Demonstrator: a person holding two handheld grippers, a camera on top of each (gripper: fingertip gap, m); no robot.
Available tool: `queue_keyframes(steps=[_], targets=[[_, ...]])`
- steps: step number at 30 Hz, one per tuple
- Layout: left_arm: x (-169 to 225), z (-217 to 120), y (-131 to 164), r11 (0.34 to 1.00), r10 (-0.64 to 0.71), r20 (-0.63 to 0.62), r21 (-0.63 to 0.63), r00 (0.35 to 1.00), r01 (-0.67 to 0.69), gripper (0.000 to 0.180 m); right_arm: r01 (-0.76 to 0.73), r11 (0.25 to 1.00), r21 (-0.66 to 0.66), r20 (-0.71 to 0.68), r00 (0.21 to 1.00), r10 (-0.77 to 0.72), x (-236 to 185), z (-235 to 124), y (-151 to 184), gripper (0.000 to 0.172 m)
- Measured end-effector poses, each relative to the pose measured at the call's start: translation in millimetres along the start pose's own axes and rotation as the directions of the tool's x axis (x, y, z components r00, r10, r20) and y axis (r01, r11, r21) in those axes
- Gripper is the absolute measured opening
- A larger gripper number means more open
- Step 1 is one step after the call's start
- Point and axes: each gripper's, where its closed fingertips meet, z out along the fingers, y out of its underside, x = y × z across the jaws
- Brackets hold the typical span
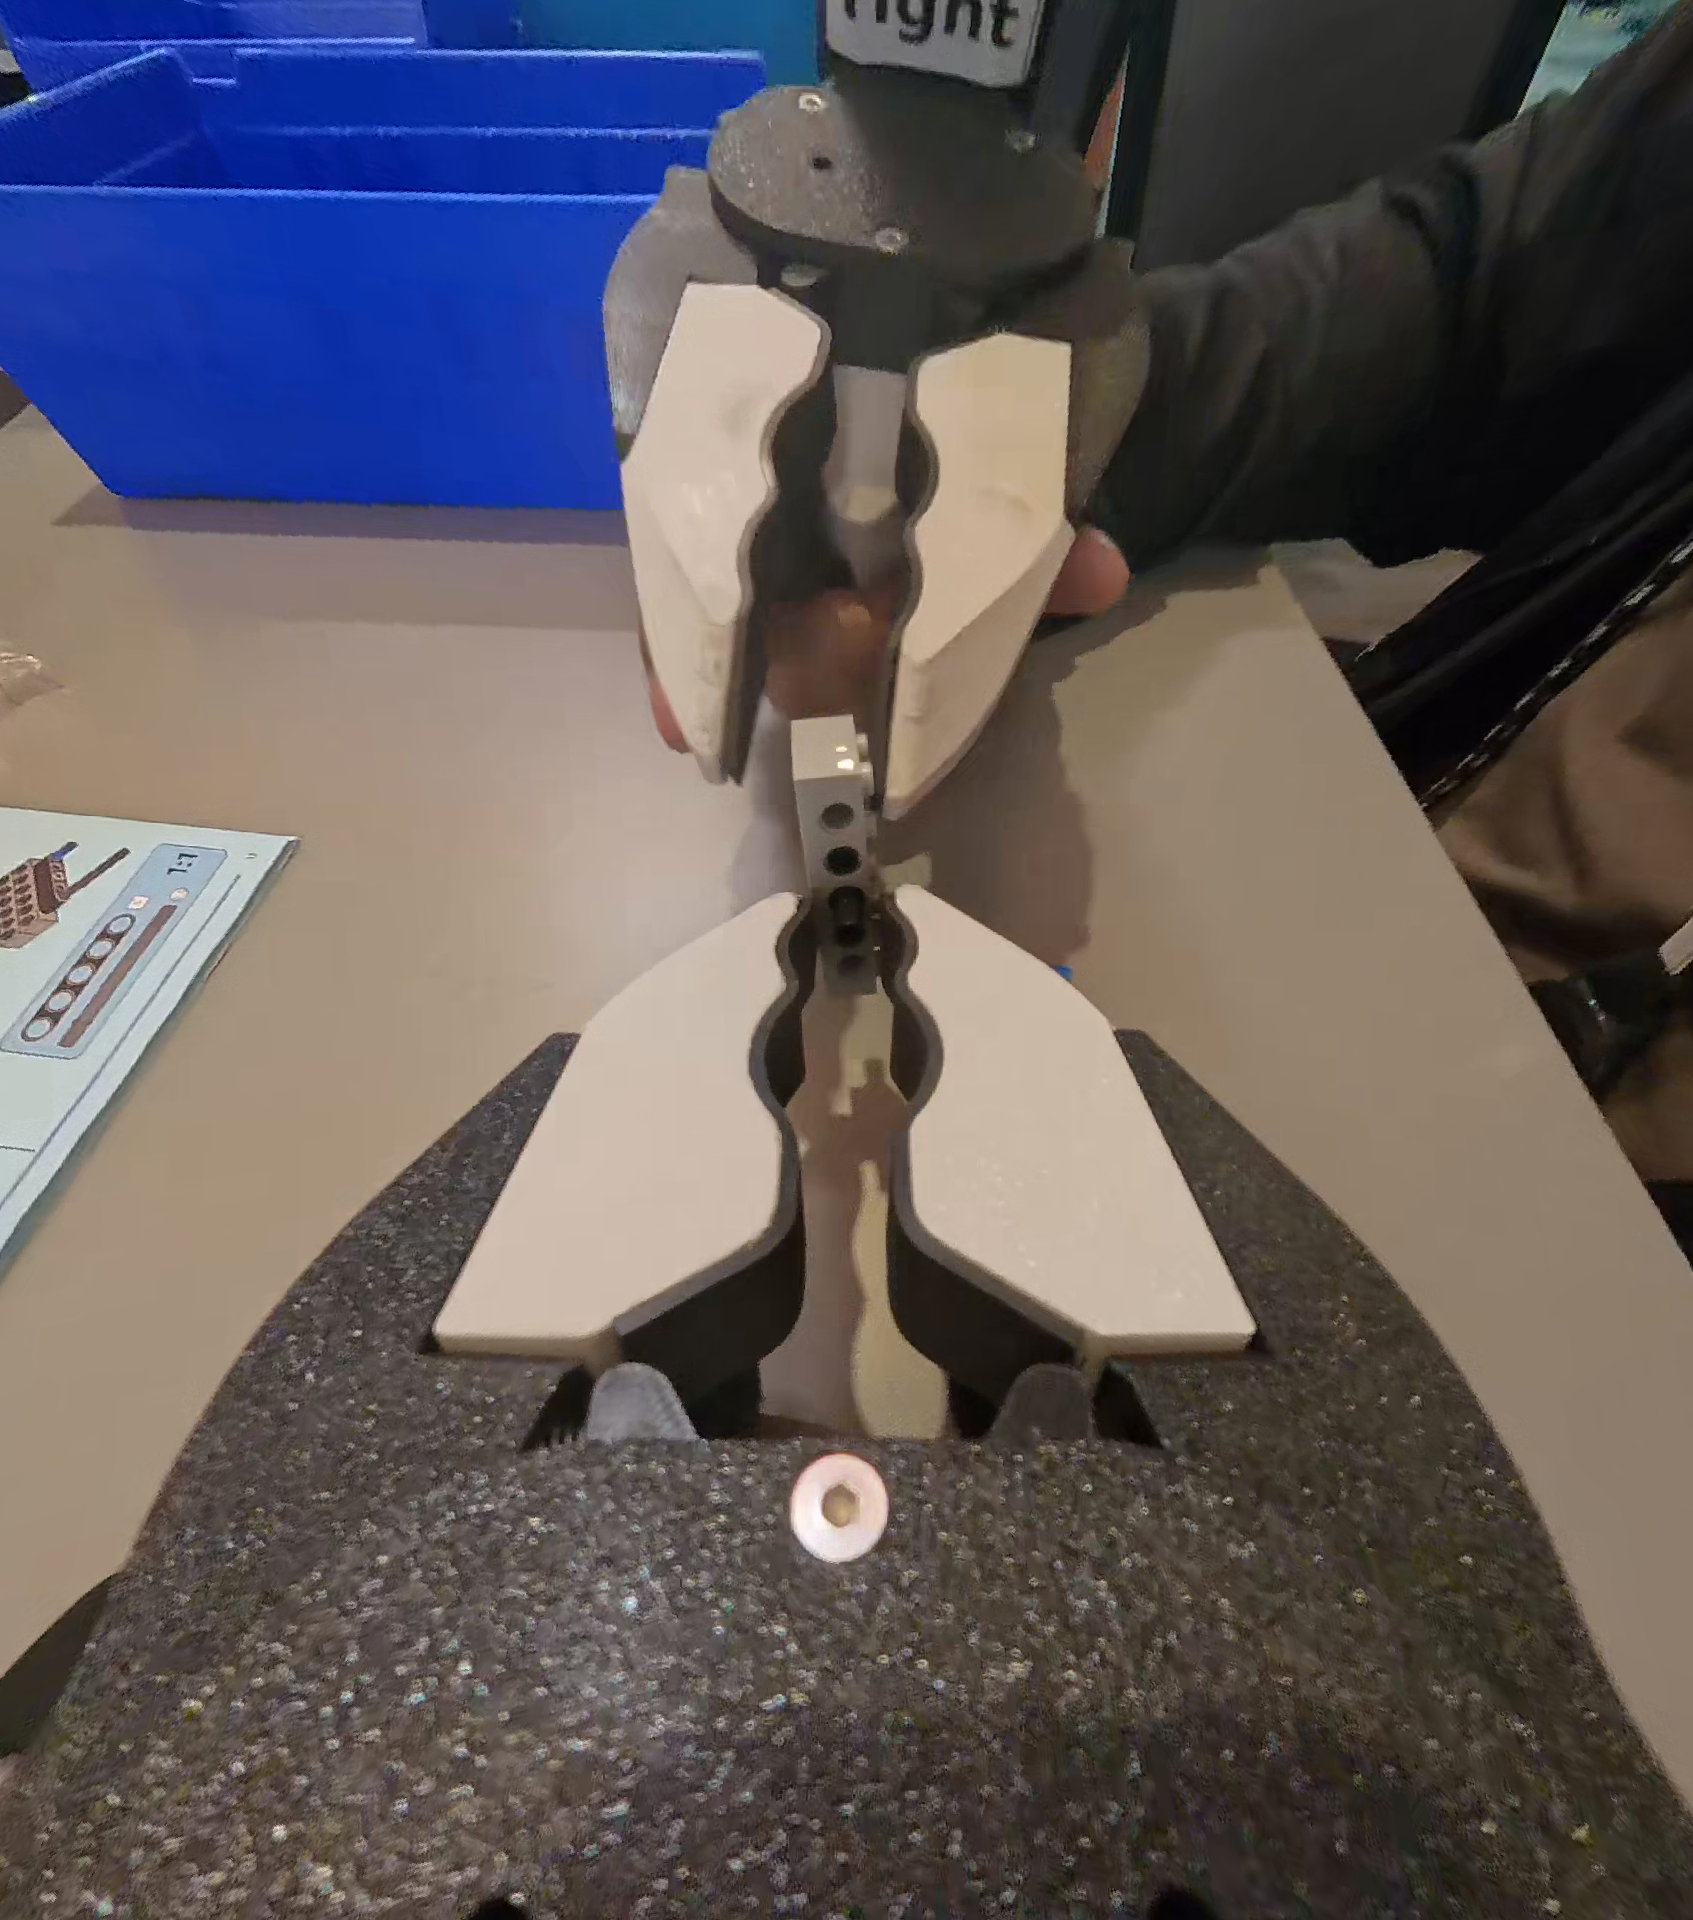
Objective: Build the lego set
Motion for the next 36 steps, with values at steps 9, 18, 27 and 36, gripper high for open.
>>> queue_keyframes(steps=[9, 18, 27, 36], targets=[[-5, 2, -1, 0.999, 0.053, 0.059, 0.004, 0.997, -0.053, 0.019, -0.063, 0.998, -0.008, 0.024, 0.998, 0.063, -3, 4, 0, 0.013], [-26, -8, 9, 0.998, -0.048, 0.132, -0.034, 0.99, 0.053, 0.012, -0.047, 0.973, -0.228, -0.103, 0.994, 0.024, 24, -8, 40, 0.026], [-36, -6, 29, 0.978, -0.126, 0.169, -0.144, 0.978, 0.151, 0.012, -0.106, 0.831, -0.546, -0.12, 0.992, 0.048, 27, -5, 96, 0.026], [-31, -4, 52, 0.919, -0.26, 0.15, -0.264, 0.954, 0.292, 0.012, -0.124, 0.809, -0.574, -0.12, 0.99, 0.067, 24, 1, 97, 0.004]])
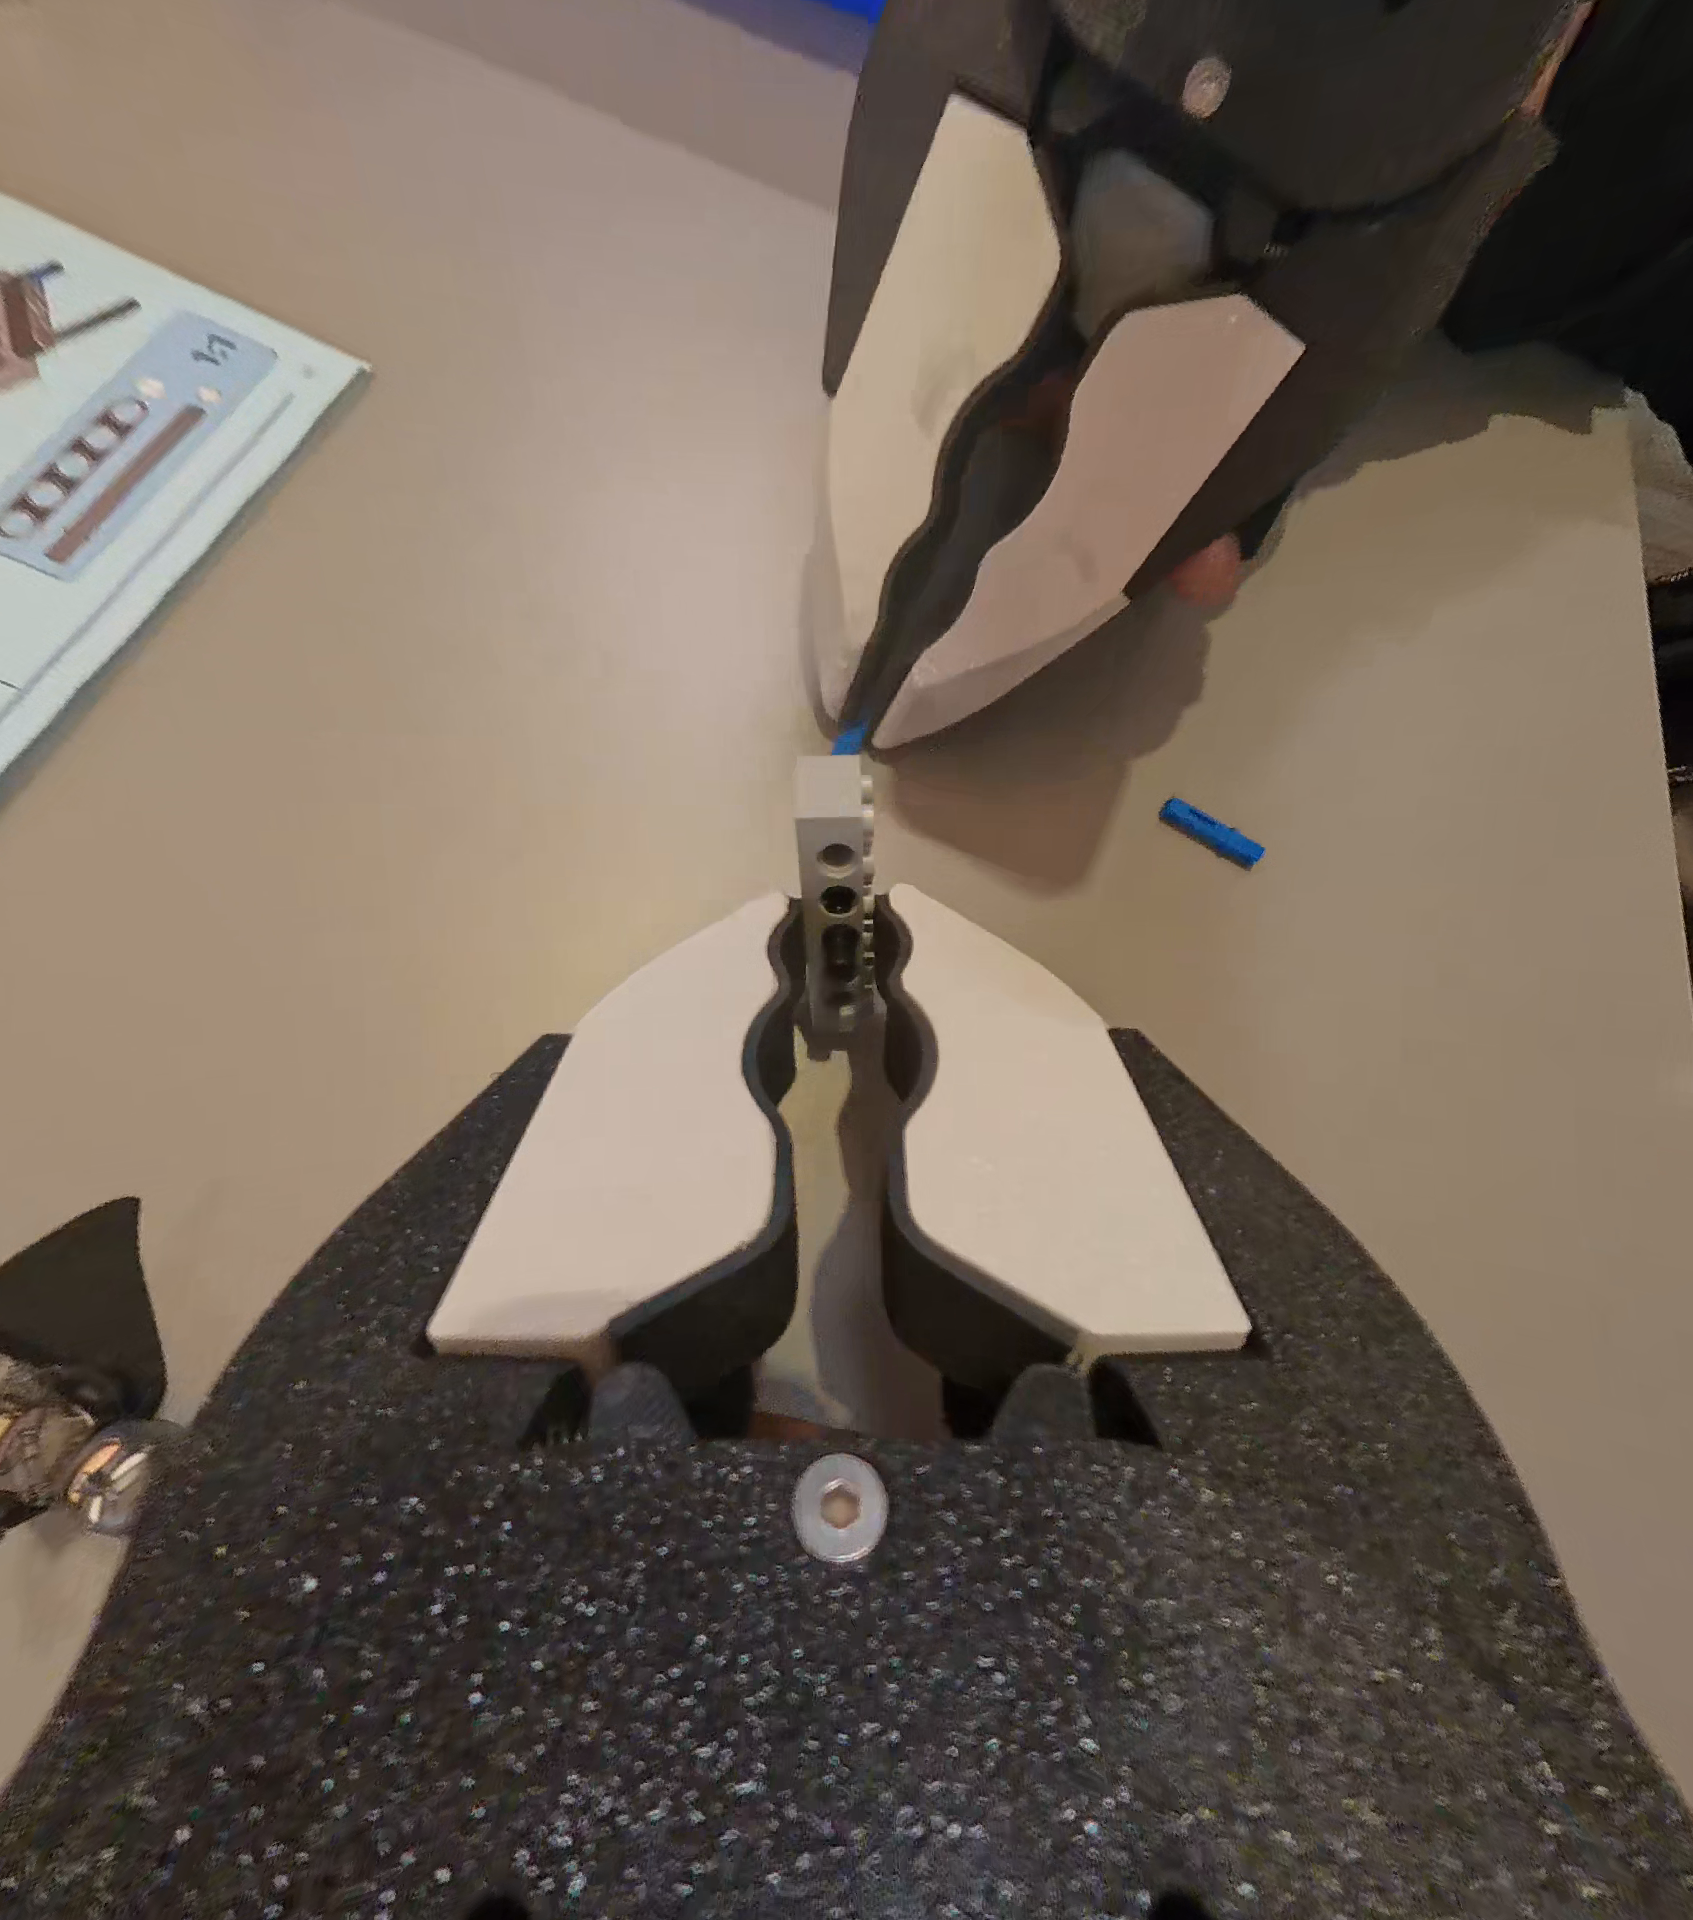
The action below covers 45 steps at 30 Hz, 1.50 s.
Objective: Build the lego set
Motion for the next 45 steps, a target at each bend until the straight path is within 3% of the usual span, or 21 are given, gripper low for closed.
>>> queue_keyframes(steps=[9, 18, 22, 26, 30, 45], targets=[[3, 1, 5, 0.999, 0.017, -0.018, -0.029, 1.0, -0.018, 0.019, 0.101, 0.994, 0.032, -0.037, 0.994, -0.099, -9, 4, -8, 0.003], [5, 2, 5, 0.998, 0.053, -0.007, -0.036, 0.999, -0.053, 0.012, 0.096, 0.993, 0.061, -0.037, 0.995, -0.094, -11, 2, -13, 0.004], [3, -7, -10, 0.995, -0.061, -0.058, 0.081, 0.996, 0.066, 0.012, 0.041, 0.987, 0.153, -0.027, 0.999, -0.037, -7, -7, -23, 0.003], [-1, -19, -27, 0.94, -0.224, -0.174, 0.221, 0.959, 0.26, 0.012, 0.003, 0.958, 0.287, -0.048, 0.999, 0.011, -1, -21, -40, 0.004], [-6, -21, -28, 0.903, -0.309, -0.218, 0.238, 0.926, 0.357, 0.012, -0.017, 0.94, 0.34, -0.089, 0.995, 0.05, 8, -28, -47, 0.003], [11, -6, -20, 0.952, -0.244, -0.204, 0.134, 0.948, 0.274, 0.012, -0.017, 0.938, 0.346, -0.098, 0.994, 0.054, 5, -23, -52, 0.002]])
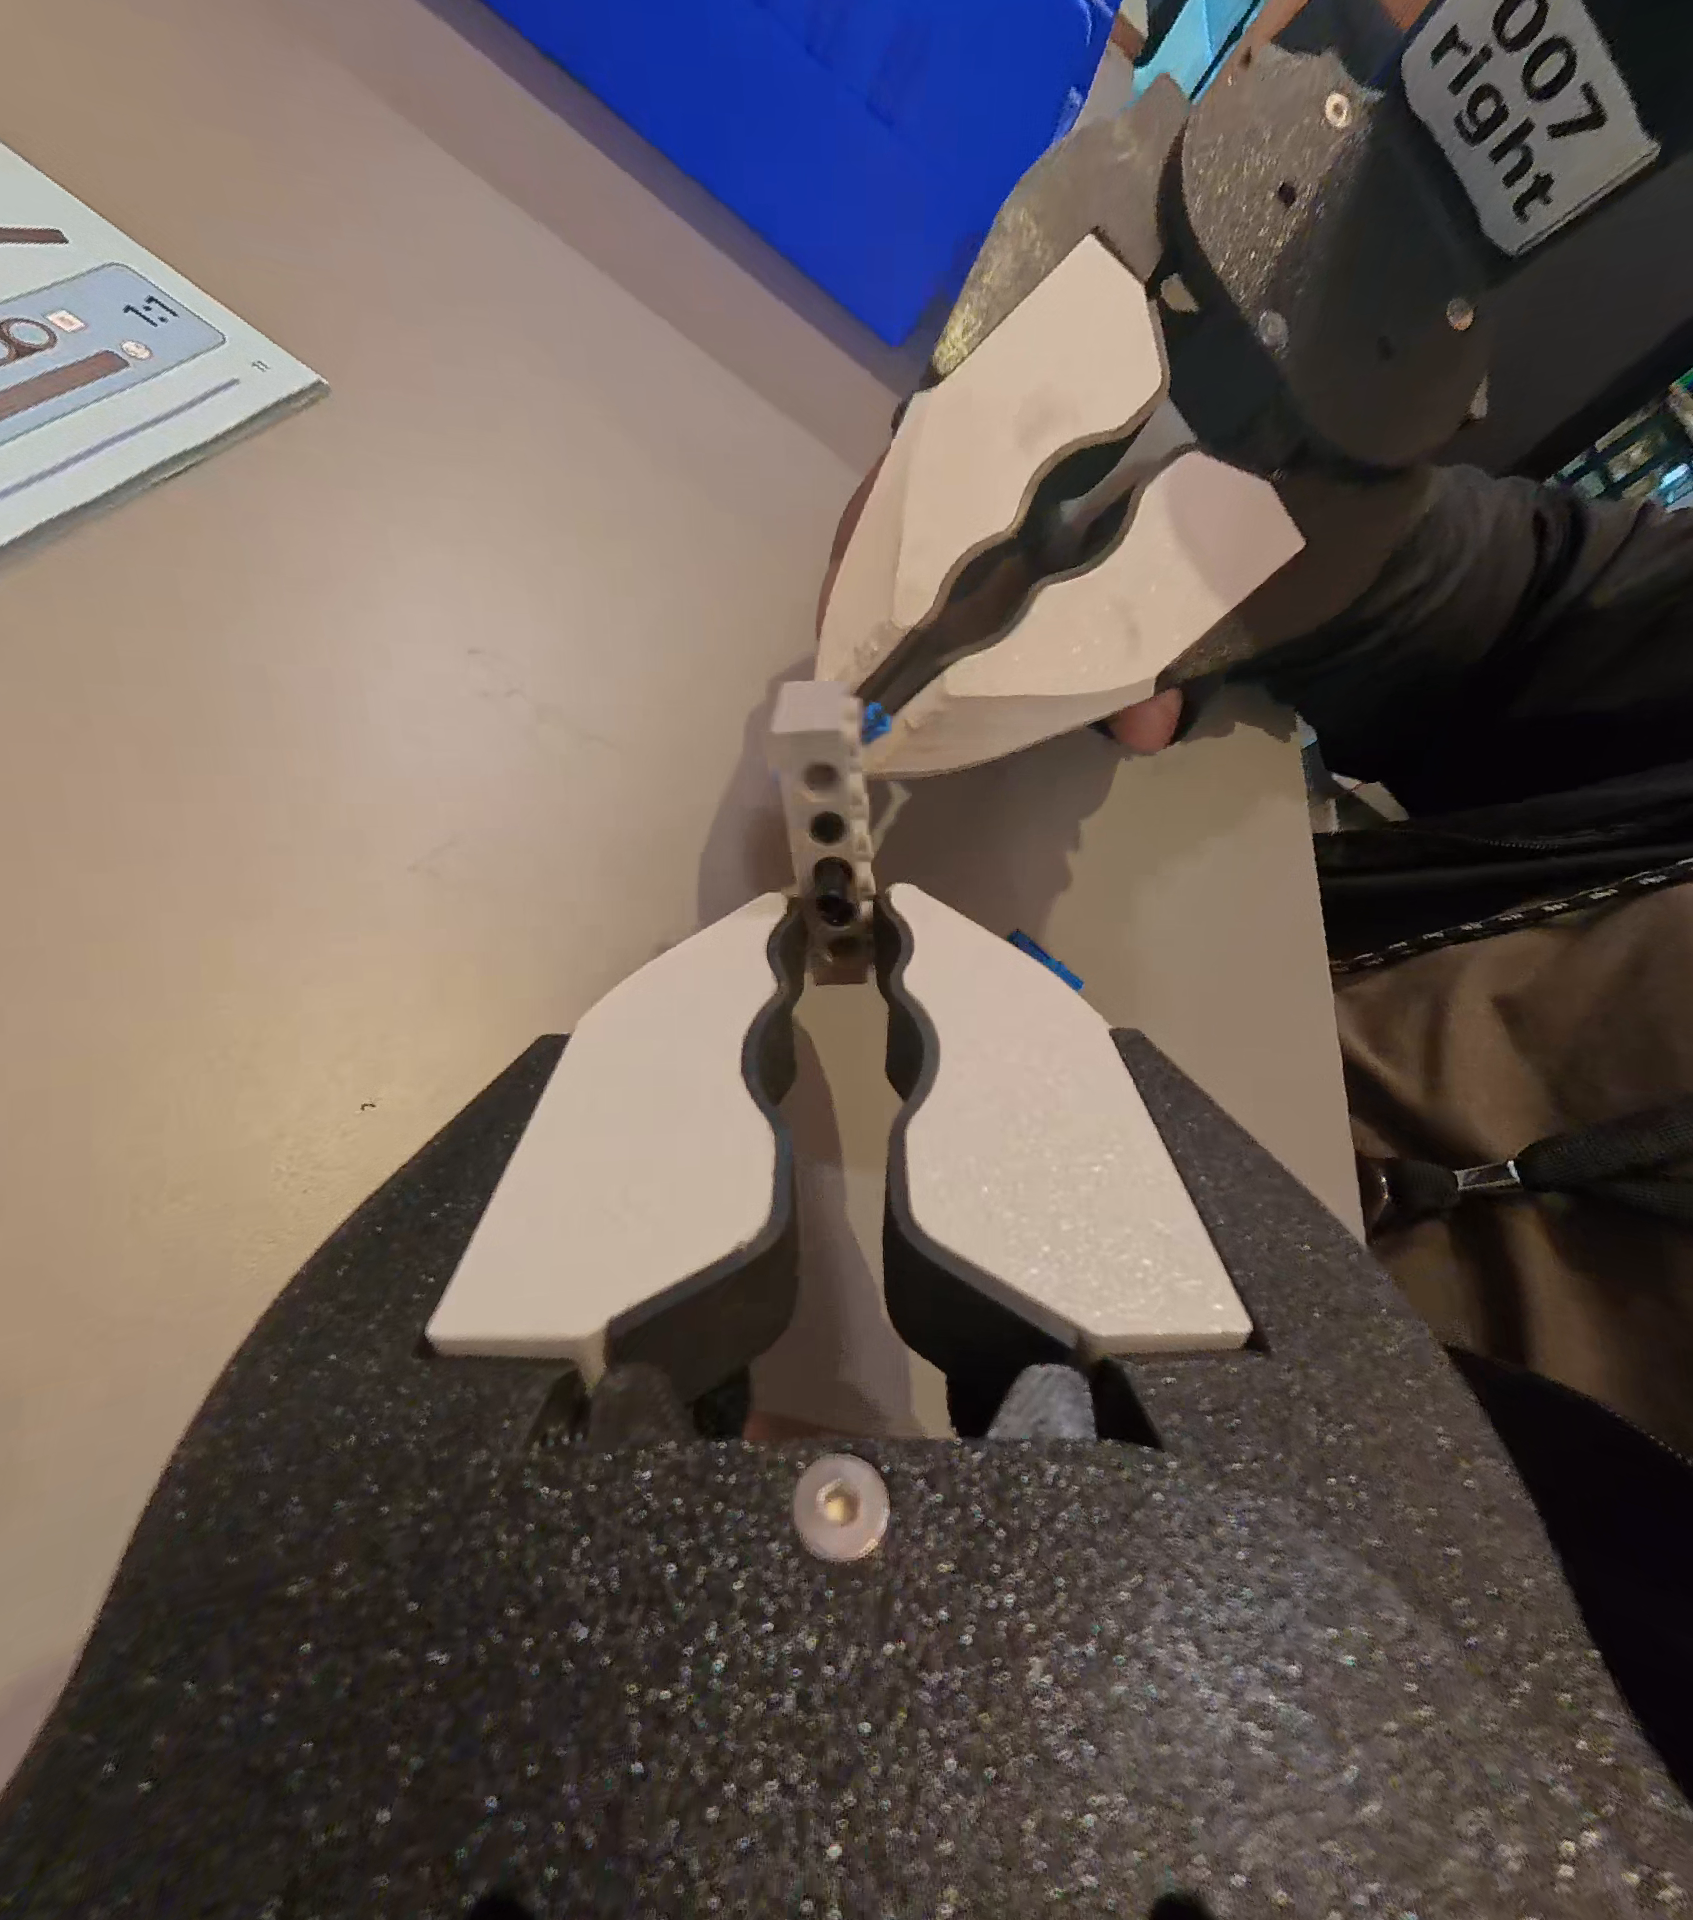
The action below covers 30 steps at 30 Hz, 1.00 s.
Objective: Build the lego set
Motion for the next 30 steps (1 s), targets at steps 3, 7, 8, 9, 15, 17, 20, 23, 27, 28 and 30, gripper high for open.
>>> queue_keyframes(steps=[3, 7, 8, 9, 15, 17, 20, 23, 27, 28, 30], targets=[[2, 3, 4, 0.998, 0.052, 0.032, -0.032, 0.998, -0.051, 0.012, 0.023, 1.0, -0.019, -0.006, 1.0, -0.023, -1, 1, 3, 0.0], [-4, 9, 16, 0.982, 0.147, 0.126, -0.139, 0.981, -0.129, 0.012, 0.053, 0.996, -0.074, 0.007, 0.999, -0.053, -3, 2, 13, 0.0], [-4, 10, 19, 0.976, 0.17, 0.134, -0.162, 0.976, -0.148, 0.012, 0.059, 0.995, -0.081, 0.012, 0.998, -0.058, -3, 2, 14, 0.0], [-3, 11, 21, 0.971, 0.183, 0.136, -0.178, 0.974, -0.158, 0.012, 0.061, 0.994, -0.086, 0.015, 0.998, -0.06, -4, 2, 15, 0.0], [-6, 11, 29, 0.961, 0.195, 0.159, -0.226, 0.968, -0.157, 0.012, 0.084, 0.987, -0.137, 0.015, 0.996, -0.083, -1, 1, 24, 0.0], [-7, 10, 30, 0.962, 0.186, 0.155, -0.231, 0.97, -0.147, 0.012, 0.084, 0.987, -0.14, 0.037, 0.996, -0.08, -4, 1, 25, 0.0], [-6, 10, 31, 0.96, 0.188, 0.148, -0.235, 0.971, -0.15, 0.012, 0.098, 0.988, -0.121, 0.061, 0.994, -0.091, -10, 3, 21, 0.0], [-4, 11, 32, 0.952, 0.222, 0.146, -0.248, 0.964, -0.181, 0.015, 0.115, 0.987, -0.11, 0.065, 0.992, -0.108, -15, 6, 18, 0.0], [-4, 11, 32, 0.943, 0.263, 0.158, -0.251, 0.952, -0.218, 0.017, 0.135, 0.987, -0.083, 0.077, 0.989, -0.129, -22, 7, 12, 0.0], [-4, 11, 32, 0.941, 0.269, 0.157, -0.254, 0.95, -0.224, 0.018, 0.136, 0.988, -0.08, 0.081, 0.988, -0.129, -23, 8, 11, 0.0], [-4, 11, 32, 0.939, 0.276, 0.16, -0.254, 0.948, -0.231, 0.018, 0.145, 0.986, -0.086, 0.089, 0.986, -0.138, -26, 9, 12, 0.0]])
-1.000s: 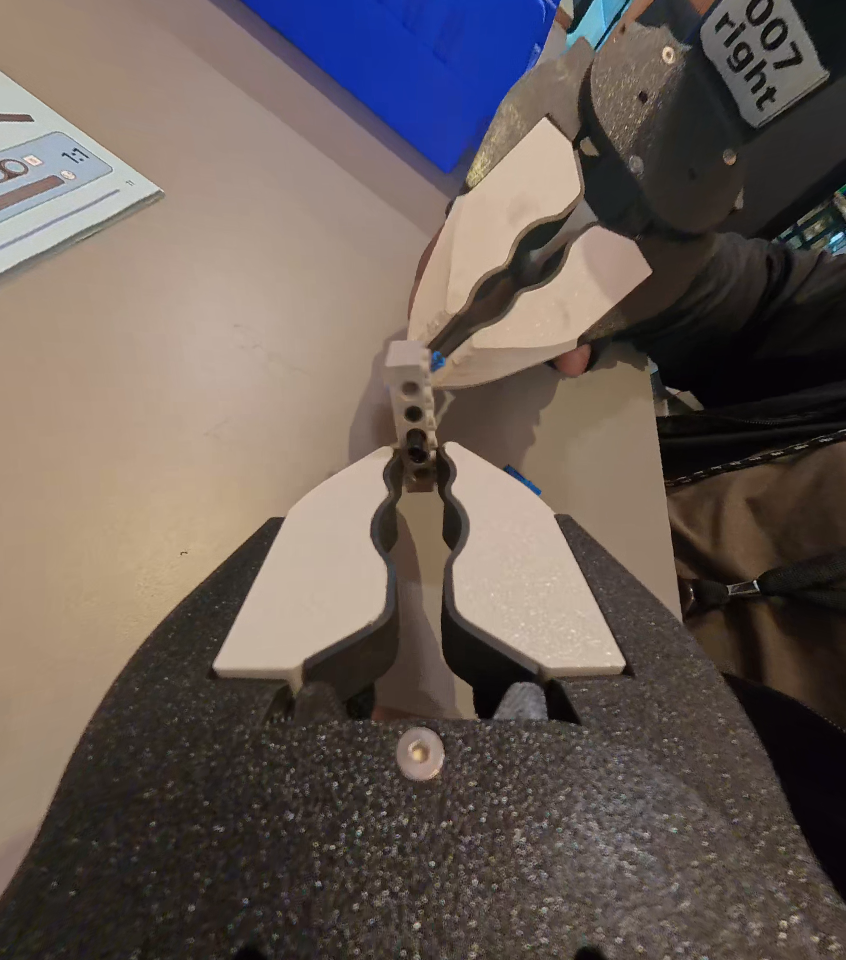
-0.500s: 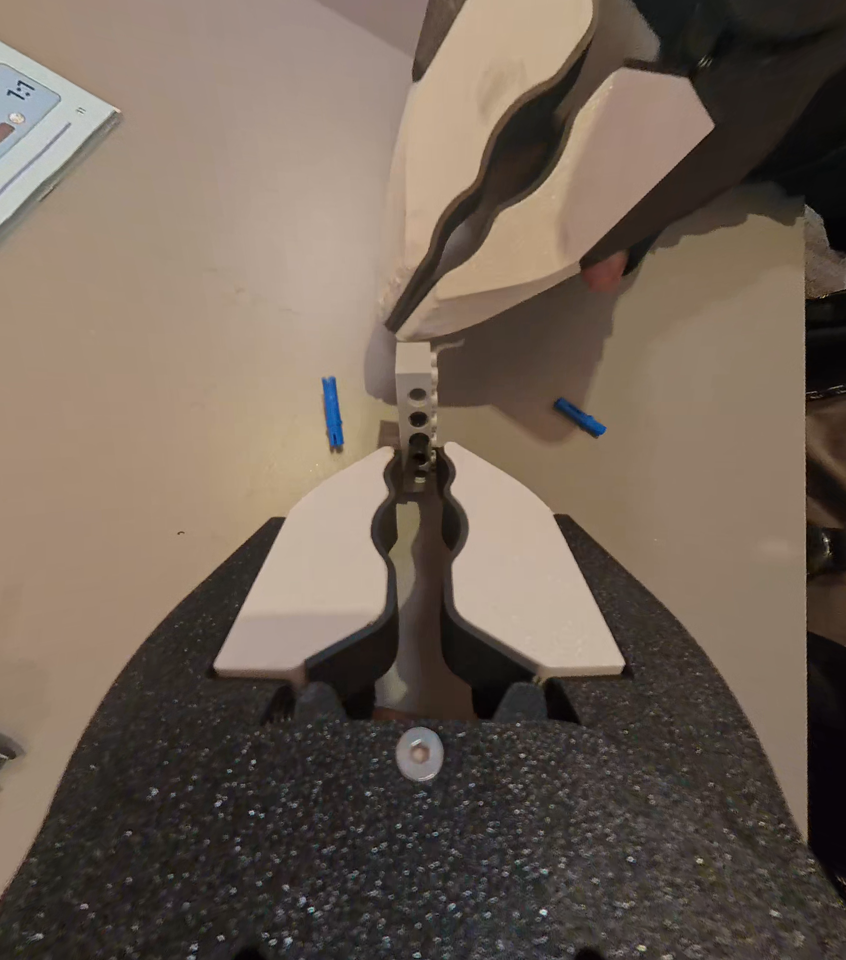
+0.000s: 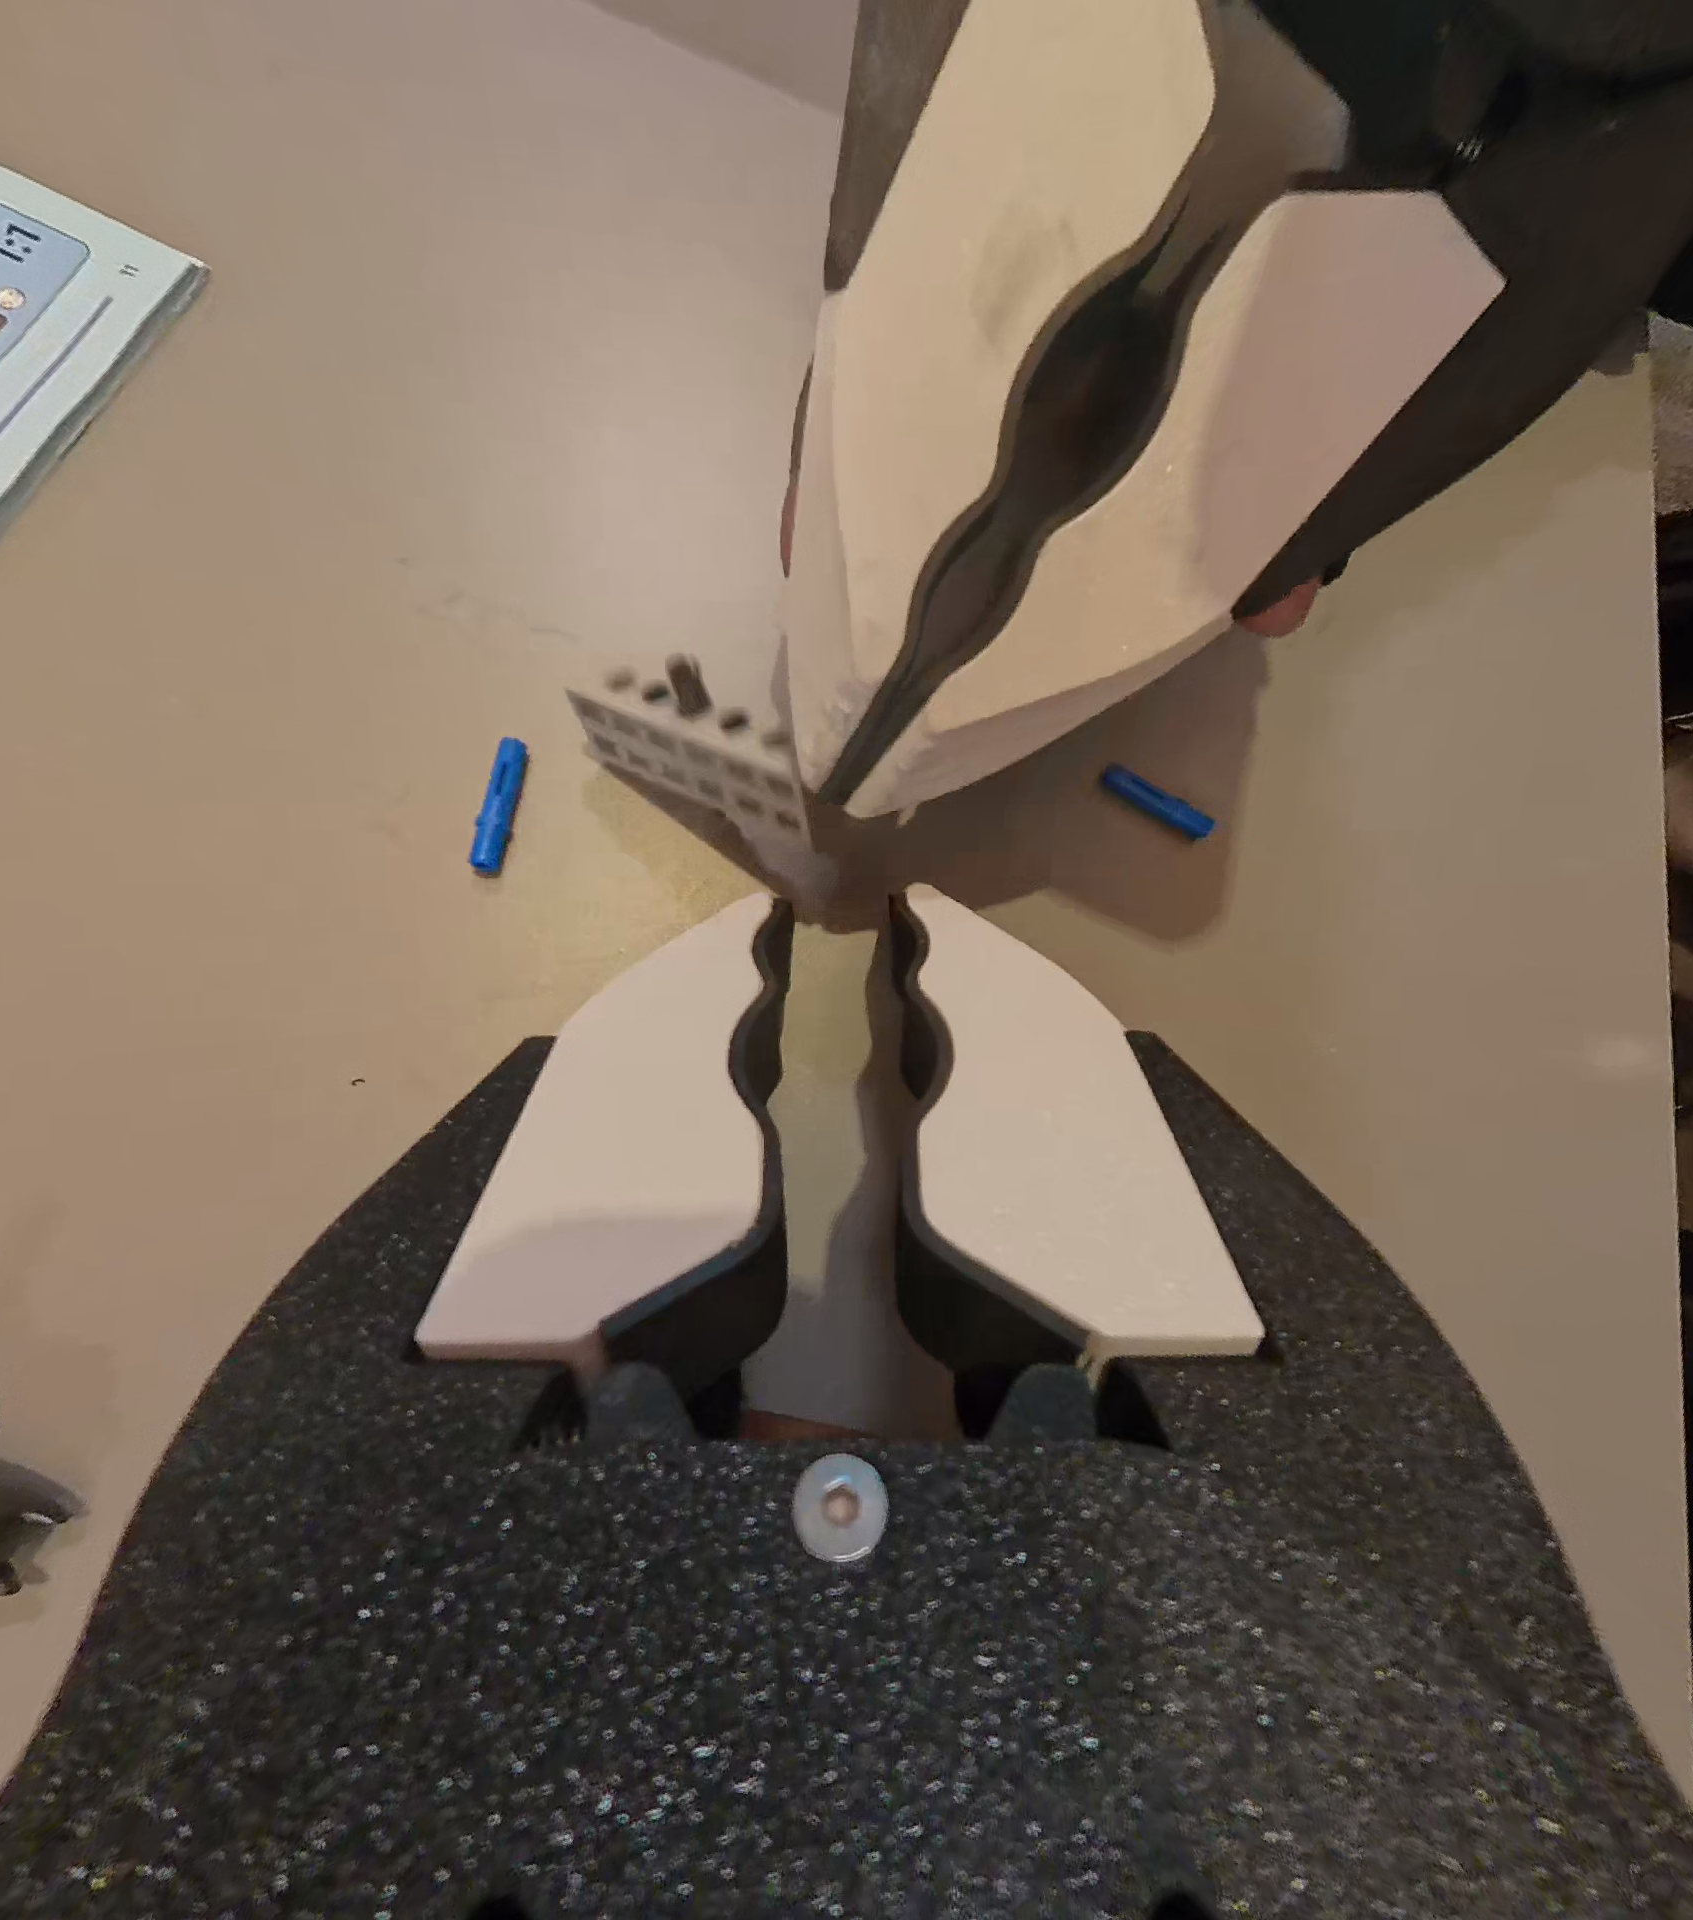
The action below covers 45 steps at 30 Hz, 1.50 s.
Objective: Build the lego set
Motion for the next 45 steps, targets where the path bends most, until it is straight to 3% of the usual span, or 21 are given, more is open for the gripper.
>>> queue_keyframes(steps=[6, 11, 15, 20, 26, 28, 33, 36, 40, 45], targets=[[-7, -2, 4, 1.0, 0.019, 0.051, -0.021, 0.999, -0.018, 0.022, 0.021, 0.998, -0.052, -0.046, 0.999, -0.023, 9, -4, 10, 0.001], [-19, -10, -3, 0.999, -0.02, 0.096, 0.034, 0.995, 0.016, 0.028, -0.027, 0.996, -0.083, -0.128, 0.992, 0.016, 36, -21, 23, 0.007], [-24, -9, -6, 0.999, -0.015, 0.127, 0.04, 0.992, 0.01, 0.031, -0.116, 0.982, -0.148, -0.142, 0.985, 0.095, 49, -24, 42, 0.031], [-27, -6, -6, 0.999, -0.007, 0.152, 0.039, 0.988, 0.002, 0.031, -0.16, 0.97, -0.181, -0.045, 0.987, 0.155, 38, -12, 45, 0.06], [-28, -9, -13, 0.996, -0.021, 0.143, 0.088, 0.989, 0.008, 0.032, -0.15, 0.946, -0.289, -0.052, 0.989, 0.141, 42, 0, 50, 0.063], [-29, -10, -14, 0.994, -0.038, 0.13, 0.104, 0.991, 0.024, 0.032, -0.156, 0.942, -0.296, -0.052, 0.988, 0.148, 42, 2, 49, 0.05], [-36, -18, -21, 0.975, -0.144, 0.079, 0.182, 0.986, 0.128, 0.033, -0.006, 0.977, -0.214, -0.085, 0.996, -0.013, 42, 7, 34, 0.05], [-40, -27, -29, 0.933, -0.246, -0.015, 0.268, 0.969, 0.241, 0.037, 0.142, 0.983, -0.112, -0.133, 0.979, -0.156, 38, 6, 14, 0.05], [-37, -33, -33, 0.89, -0.307, -0.147, 0.305, 0.94, 0.338, 0.039, 0.358, 0.932, -0.055, -0.233, 0.903, -0.361, 28, 4, -9, 0.05], [-25, -31, -35, 0.907, -0.253, -0.167, 0.301, 0.953, 0.293, 0.024, 0.499, 0.863, -0.084, -0.297, 0.814, -0.5, 19, 7, -17, 0.05]])
